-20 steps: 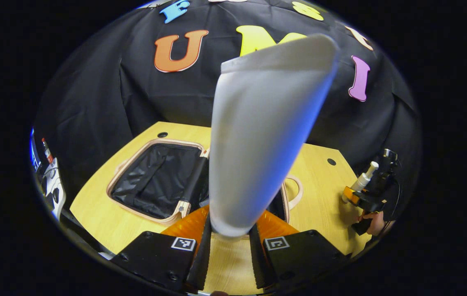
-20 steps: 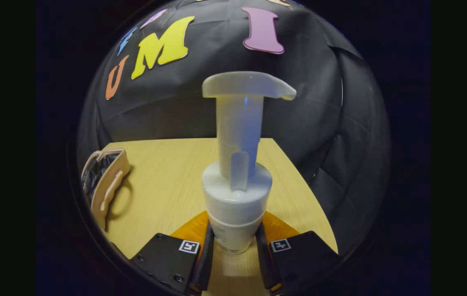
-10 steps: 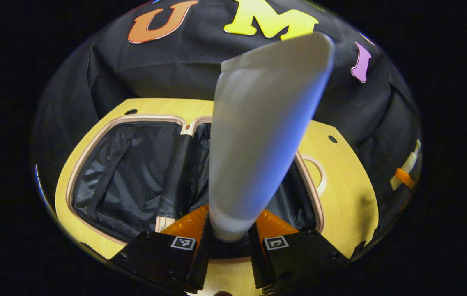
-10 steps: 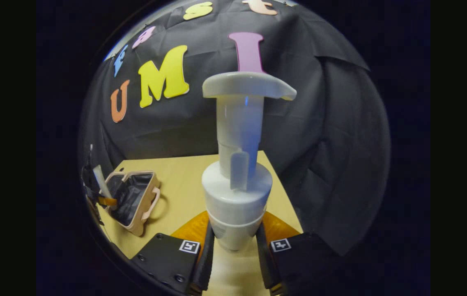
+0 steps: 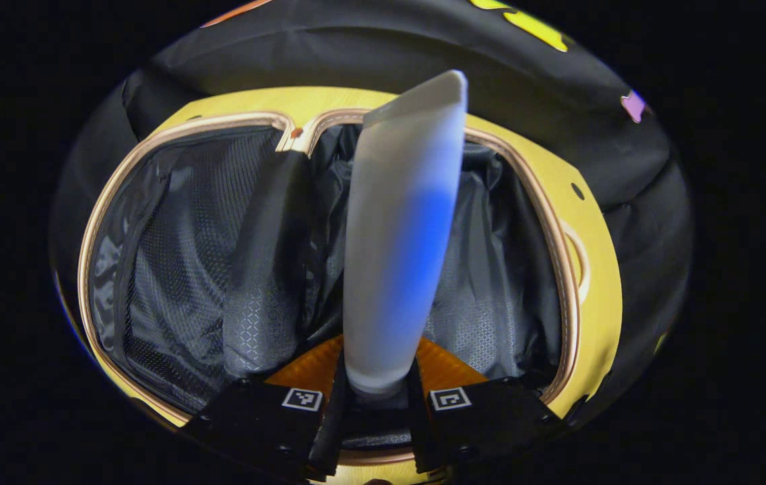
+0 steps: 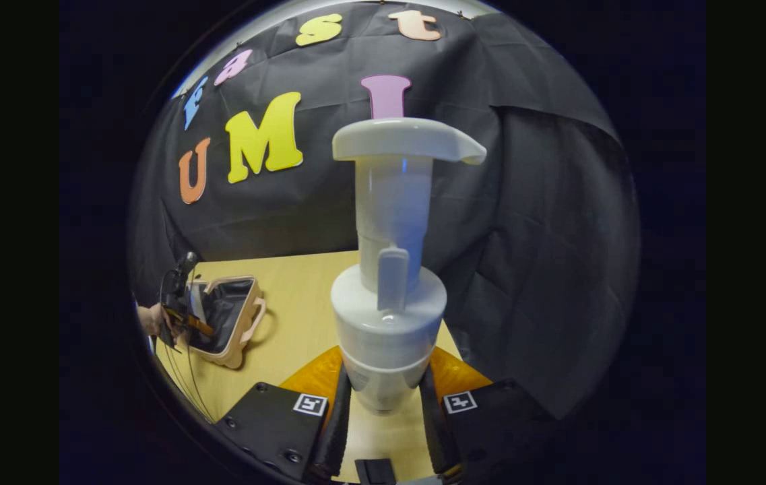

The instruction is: First open the suitcase, pack the skin care products into it, and then close the suitcase.

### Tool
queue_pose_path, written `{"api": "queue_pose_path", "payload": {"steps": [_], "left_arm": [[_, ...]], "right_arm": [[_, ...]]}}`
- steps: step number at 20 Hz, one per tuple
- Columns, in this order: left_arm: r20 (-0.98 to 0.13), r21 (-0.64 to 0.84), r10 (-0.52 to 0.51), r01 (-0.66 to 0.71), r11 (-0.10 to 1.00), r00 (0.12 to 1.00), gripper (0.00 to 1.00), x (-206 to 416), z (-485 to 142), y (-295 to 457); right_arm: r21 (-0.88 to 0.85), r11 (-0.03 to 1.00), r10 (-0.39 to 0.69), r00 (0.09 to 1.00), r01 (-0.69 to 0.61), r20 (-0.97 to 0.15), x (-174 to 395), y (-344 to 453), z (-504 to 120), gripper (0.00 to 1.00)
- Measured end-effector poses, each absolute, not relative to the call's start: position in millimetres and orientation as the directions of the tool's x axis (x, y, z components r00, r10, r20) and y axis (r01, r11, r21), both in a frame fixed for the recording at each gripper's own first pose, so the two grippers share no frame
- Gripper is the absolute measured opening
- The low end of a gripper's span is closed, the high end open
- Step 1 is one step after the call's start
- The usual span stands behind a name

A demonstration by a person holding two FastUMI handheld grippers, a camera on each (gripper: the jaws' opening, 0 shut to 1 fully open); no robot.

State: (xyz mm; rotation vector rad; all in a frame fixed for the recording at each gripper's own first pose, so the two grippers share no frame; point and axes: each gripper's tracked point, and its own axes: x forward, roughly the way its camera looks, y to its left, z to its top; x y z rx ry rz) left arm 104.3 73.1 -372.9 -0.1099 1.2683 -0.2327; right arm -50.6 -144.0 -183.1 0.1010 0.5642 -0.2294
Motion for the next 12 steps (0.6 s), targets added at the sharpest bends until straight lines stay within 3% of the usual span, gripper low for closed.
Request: {"api": "queue_pose_path", "payload": {"steps": [1,4,5,6,7,8,12], "left_arm": [[-0.939,-0.220,-0.237,0.094,0.971,0.251,0.44,103.1,-374.2,72.5],[-0.953,-0.224,-0.234,0.074,0.972,0.190,0.44,103.0,-378.4,72.9],[-0.957,-0.213,-0.224,0.079,0.974,0.182,0.51,101.9,-377.8,73.7],[-0.961,-0.203,-0.213,0.077,0.976,0.177,0.44,100.4,-378.4,73.9],[-0.963,-0.193,-0.204,0.078,0.978,0.174,0.44,100.1,-380.2,73.6],[-0.964,-0.190,-0.201,0.080,0.979,0.174,0.51,99.8,-379.6,73.3],[-0.957,-0.183,-0.192,0.060,0.981,0.217,0.50,98.7,-369.0,68.6]], "right_arm": [[0.035,0.969,-0.187,0.824,0.243,-0.534,-53.0,-142.5,-180.9,0.45],[0.035,0.974,-0.174,0.835,0.225,-0.521,-54.0,-133.8,-176.9,0.45],[0.038,0.975,-0.167,0.838,0.218,-0.519,-54.1,-130.8,-175.5,0.45],[0.039,0.977,-0.161,0.840,0.211,-0.518,-53.5,-127.5,-174.6,0.45],[0.036,0.979,-0.155,0.842,0.202,-0.517,-52.5,-123.6,-173.2,0.45],[0.029,0.983,-0.143,0.845,0.184,-0.516,-51.4,-117.1,-172.7,0.45],[0.023,0.999,-0.022,0.856,0.040,-0.516,-30.0,-65.5,-164.6,0.45]]}}
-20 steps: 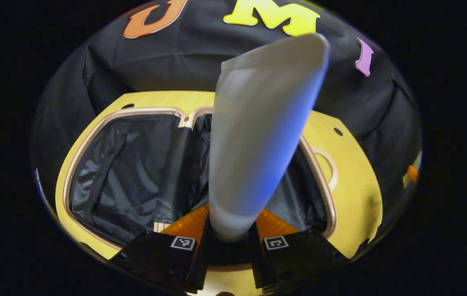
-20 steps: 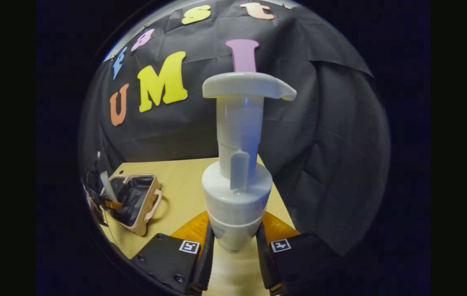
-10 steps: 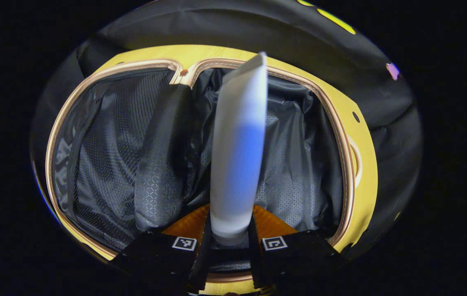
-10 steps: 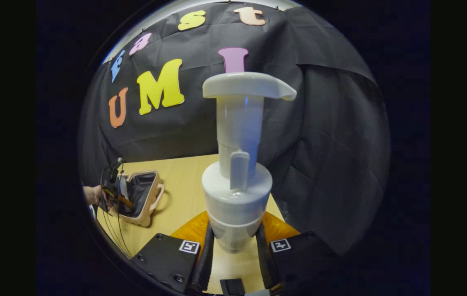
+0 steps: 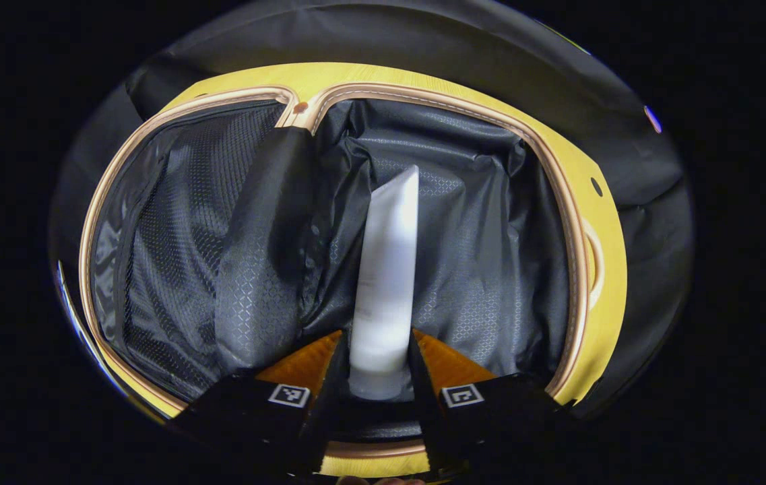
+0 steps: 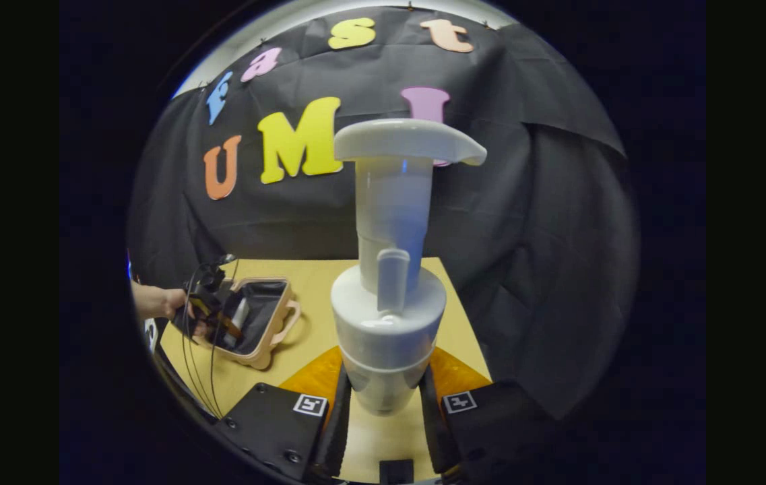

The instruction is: First open the suitcase, pack the skin care products into it, and then close the suitcase.

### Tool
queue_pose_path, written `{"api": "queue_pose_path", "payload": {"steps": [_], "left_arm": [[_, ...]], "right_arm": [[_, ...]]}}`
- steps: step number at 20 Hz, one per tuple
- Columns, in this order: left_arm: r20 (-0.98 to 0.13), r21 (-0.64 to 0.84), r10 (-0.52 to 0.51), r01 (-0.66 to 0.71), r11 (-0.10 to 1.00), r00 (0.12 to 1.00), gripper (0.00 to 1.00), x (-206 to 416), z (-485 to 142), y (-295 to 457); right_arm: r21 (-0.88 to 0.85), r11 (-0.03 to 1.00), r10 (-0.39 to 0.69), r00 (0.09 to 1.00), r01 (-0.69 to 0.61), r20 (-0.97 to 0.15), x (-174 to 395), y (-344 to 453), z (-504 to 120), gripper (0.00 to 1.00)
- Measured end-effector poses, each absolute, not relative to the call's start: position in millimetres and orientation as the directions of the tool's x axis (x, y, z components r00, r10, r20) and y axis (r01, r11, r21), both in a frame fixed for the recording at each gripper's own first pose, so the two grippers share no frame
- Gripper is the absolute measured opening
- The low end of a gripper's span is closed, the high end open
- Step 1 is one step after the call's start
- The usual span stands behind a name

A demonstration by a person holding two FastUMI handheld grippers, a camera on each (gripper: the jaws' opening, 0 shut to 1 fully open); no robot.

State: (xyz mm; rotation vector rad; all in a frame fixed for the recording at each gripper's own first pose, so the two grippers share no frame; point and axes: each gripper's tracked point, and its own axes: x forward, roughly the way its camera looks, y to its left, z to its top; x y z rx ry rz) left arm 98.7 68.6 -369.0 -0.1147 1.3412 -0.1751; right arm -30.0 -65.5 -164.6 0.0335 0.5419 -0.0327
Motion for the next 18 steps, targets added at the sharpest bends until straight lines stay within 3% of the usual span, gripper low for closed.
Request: {"api": "queue_pose_path", "payload": {"steps": [2,3,4,5,6,11,14,18], "left_arm": [[-0.944,-0.187,-0.192,0.044,0.981,0.268,0.76,95.7,-348.9,70.4],[-0.933,-0.185,-0.190,0.048,0.982,0.307,0.67,94.6,-337.0,73.4],[-0.915,-0.176,-0.187,0.065,0.982,0.358,0.92,92.8,-323.1,77.3],[-0.893,-0.165,-0.187,0.089,0.982,0.410,0.96,89.1,-308.4,83.8],[-0.871,-0.162,-0.201,0.124,0.979,0.449,0.89,80.5,-293.4,87.6],[-0.743,0.009,-0.121,0.191,0.982,0.659,0.92,28.3,-238.5,150.1],[-0.640,0.138,-0.037,0.161,0.977,0.768,0.92,-9.6,-210.1,194.4],[-0.611,0.074,-0.021,0.084,0.994,0.791,0.92,-56.7,-204.8,224.6]], "right_arm": [[0.061,0.997,0.066,0.848,-0.040,-0.526,-16.0,-23.9,-168.0,0.45],[0.076,0.993,0.117,0.840,-0.091,-0.529,-7.0,1.1,-170.4,0.45],[0.082,0.986,0.167,0.832,-0.145,-0.529,0.3,26.0,-171.9,0.45],[0.088,0.976,0.217,0.823,-0.201,-0.526,8.4,51.0,-172.1,0.45],[0.100,0.963,0.266,0.808,-0.251,-0.525,18.9,78.3,-173.4,0.43],[0.159,0.907,0.407,0.712,-0.390,-0.572,65.1,176.6,-200.2,0.45],[0.220,0.871,0.463,0.583,-0.440,-0.668,81.4,219.8,-248.4,0.45],[0.286,0.888,0.429,0.428,-0.359,-0.795,98.9,245.1,-328.8,0.43]]}}
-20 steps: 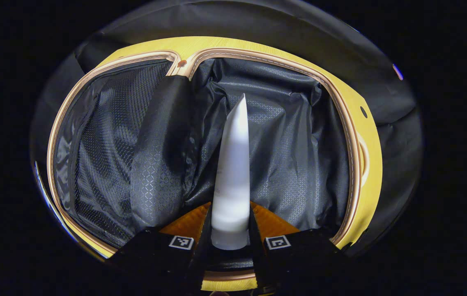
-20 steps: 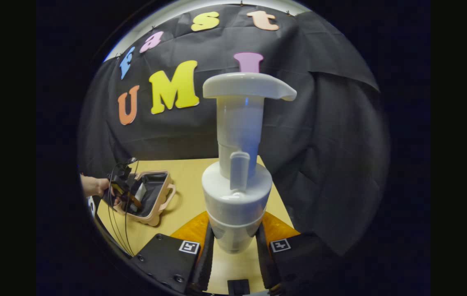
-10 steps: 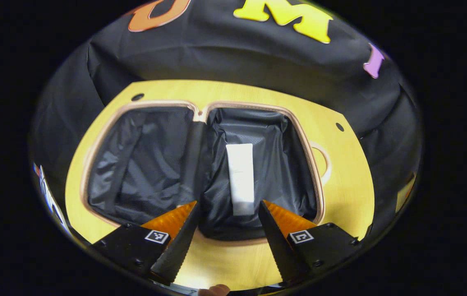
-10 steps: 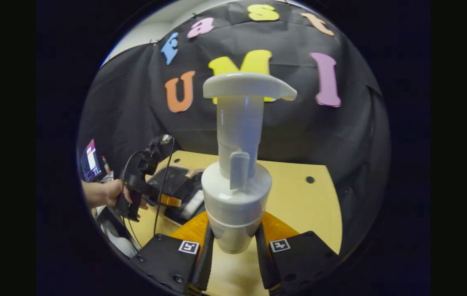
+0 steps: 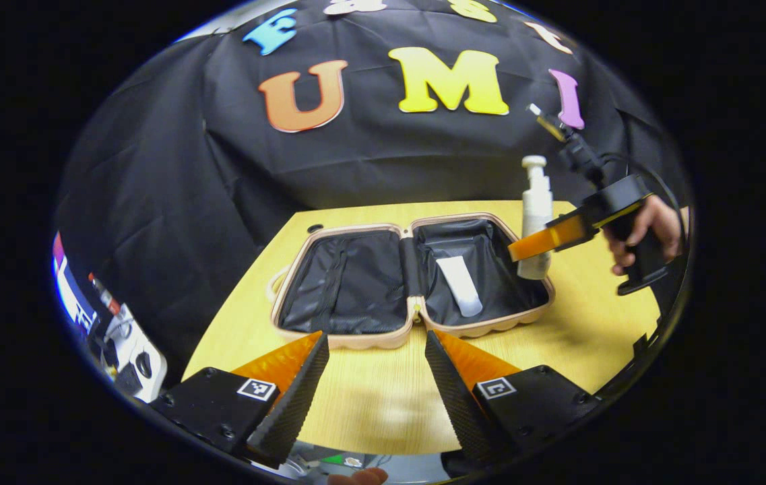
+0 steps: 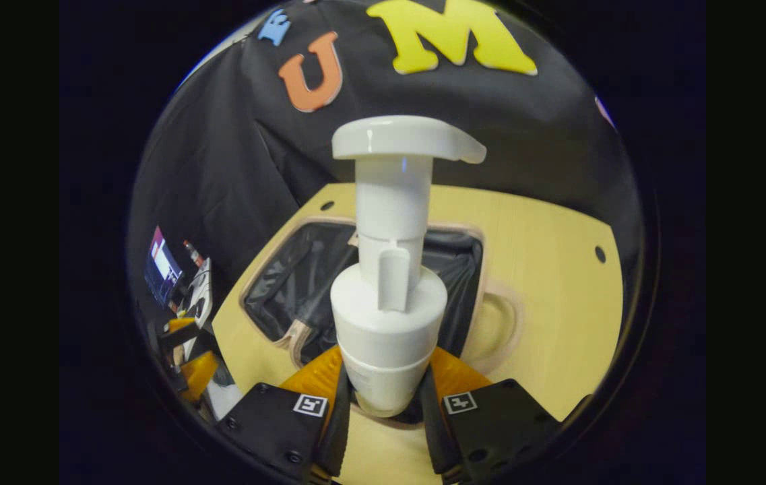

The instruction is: First open the suitcase, pack the skin care products into it, and then close the suitcase.

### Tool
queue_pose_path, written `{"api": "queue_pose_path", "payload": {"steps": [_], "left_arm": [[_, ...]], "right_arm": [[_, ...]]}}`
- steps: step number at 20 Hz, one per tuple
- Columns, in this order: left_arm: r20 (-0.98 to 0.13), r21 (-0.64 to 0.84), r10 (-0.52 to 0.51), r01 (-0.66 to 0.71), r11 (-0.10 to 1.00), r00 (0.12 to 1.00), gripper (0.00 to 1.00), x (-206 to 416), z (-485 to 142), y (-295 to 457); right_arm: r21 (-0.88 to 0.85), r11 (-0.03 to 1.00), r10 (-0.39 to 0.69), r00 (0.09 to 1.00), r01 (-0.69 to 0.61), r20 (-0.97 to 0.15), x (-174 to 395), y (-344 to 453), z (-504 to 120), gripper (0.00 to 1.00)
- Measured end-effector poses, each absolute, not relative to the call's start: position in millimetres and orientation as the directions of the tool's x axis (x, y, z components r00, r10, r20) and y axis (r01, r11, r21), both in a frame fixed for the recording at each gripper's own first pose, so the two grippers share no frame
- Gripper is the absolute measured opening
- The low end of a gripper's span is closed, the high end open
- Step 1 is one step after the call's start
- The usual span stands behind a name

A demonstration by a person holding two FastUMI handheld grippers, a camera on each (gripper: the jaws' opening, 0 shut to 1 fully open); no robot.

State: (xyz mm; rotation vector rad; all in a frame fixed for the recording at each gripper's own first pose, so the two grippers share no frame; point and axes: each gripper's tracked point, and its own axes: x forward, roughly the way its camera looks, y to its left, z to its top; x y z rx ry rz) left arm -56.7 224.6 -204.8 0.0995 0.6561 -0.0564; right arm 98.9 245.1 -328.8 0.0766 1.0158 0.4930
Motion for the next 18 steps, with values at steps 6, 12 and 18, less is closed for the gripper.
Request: {"api": "queue_pose_path", "payload": {"steps": [6,12,18], "left_arm": [[-0.661,-0.076,0.014,-0.086,0.993,0.750,0.92,-108.7,-223.7,258.9],[-0.668,-0.163,0.061,-0.226,0.960,0.741,0.94,-110.0,-227.7,299.9],[-0.642,-0.184,0.085,-0.261,0.948,0.762,0.94,-96.4,-220.0,322.4]], "right_arm": [[0.279,0.949,0.309,0.247,-0.150,-0.918,109.1,250.1,-403.9,0.46],[0.168,0.985,0.162,0.140,0.031,-0.977,116.5,240.8,-428.1,0.46],[0.089,0.994,0.080,0.130,0.063,-0.988,118.5,237.8,-433.9,0.45]]}}
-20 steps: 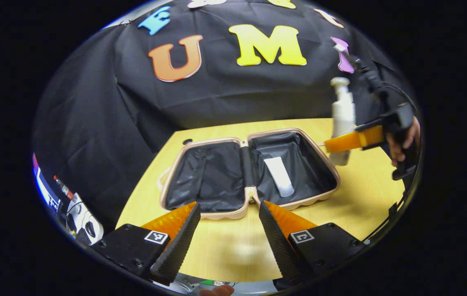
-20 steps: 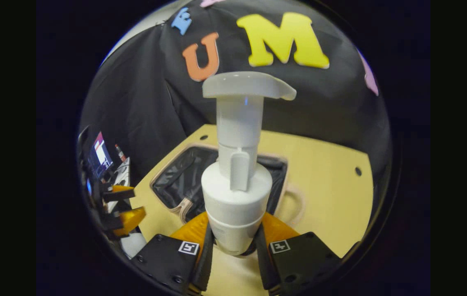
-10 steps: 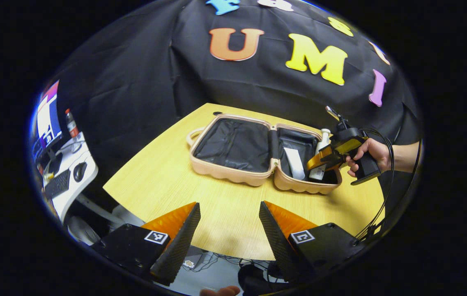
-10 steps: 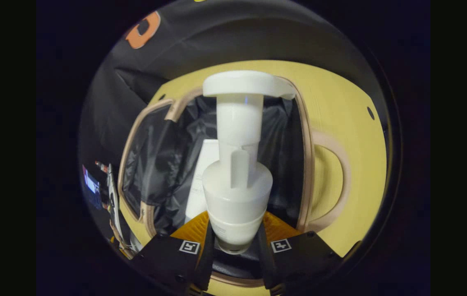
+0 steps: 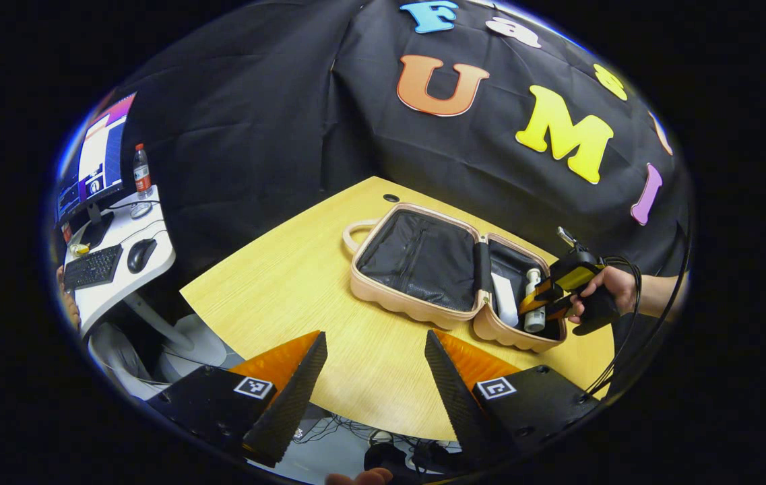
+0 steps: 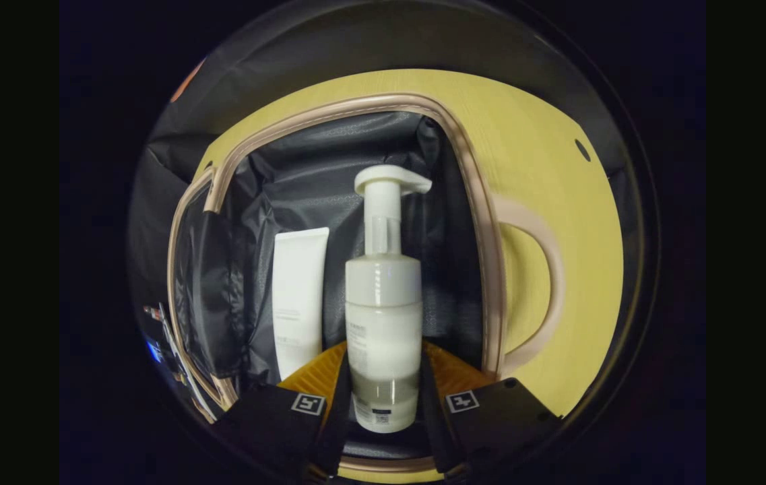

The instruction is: First open the suitcase, pack the skin care products into it, and then close the suitcase.

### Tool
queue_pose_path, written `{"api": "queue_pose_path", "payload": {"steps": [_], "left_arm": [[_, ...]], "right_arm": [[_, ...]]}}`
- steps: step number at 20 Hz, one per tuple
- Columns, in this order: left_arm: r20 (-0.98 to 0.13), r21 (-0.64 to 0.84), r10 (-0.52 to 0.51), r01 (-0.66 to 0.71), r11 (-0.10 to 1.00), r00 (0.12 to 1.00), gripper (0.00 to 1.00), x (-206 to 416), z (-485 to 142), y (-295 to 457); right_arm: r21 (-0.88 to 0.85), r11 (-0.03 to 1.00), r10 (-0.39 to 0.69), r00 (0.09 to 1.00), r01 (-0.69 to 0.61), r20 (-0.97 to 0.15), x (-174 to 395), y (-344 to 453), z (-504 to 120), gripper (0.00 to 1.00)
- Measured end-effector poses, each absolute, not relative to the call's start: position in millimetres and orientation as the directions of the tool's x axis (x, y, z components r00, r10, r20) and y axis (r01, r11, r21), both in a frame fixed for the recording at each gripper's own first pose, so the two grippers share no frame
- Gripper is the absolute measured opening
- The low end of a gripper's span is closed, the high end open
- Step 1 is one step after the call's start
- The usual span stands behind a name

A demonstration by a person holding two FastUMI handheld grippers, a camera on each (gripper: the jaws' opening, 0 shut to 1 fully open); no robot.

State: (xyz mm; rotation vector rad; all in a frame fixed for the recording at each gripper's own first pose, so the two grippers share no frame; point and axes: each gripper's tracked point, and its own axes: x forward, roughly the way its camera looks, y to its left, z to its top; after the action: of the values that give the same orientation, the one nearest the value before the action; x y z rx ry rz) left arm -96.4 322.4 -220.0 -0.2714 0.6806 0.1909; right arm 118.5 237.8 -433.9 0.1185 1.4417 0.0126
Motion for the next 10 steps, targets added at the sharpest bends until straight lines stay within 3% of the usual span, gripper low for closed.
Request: {"api": "queue_pose_path", "payload": {"steps": [4,5,7,10], "left_arm": [[-0.591,-0.163,0.134,-0.280,0.946,0.795,0.94,-70.9,-214.5,346.4],[-0.578,-0.110,0.191,-0.307,0.945,0.794,0.94,-65.5,-211.4,362.5],[-0.561,-0.049,0.244,-0.326,0.944,0.791,0.97,-53.2,-214.3,391.1],[-0.551,-0.168,0.150,-0.284,0.944,0.821,0.96,-19.3,-234.2,389.2]], "right_arm": [[0.104,0.994,0.100,0.163,0.016,-0.982,114.2,244.9,-419.5,0.55],[0.111,0.994,0.108,0.180,0.004,-0.978,110.0,247.0,-408.7,0.57],[0.101,0.994,0.108,0.229,-0.039,-0.967,105.1,243.3,-384.3,0.72],[0.129,0.986,0.157,0.312,-0.108,-0.937,95.7,238.8,-338.3,0.81]]}}
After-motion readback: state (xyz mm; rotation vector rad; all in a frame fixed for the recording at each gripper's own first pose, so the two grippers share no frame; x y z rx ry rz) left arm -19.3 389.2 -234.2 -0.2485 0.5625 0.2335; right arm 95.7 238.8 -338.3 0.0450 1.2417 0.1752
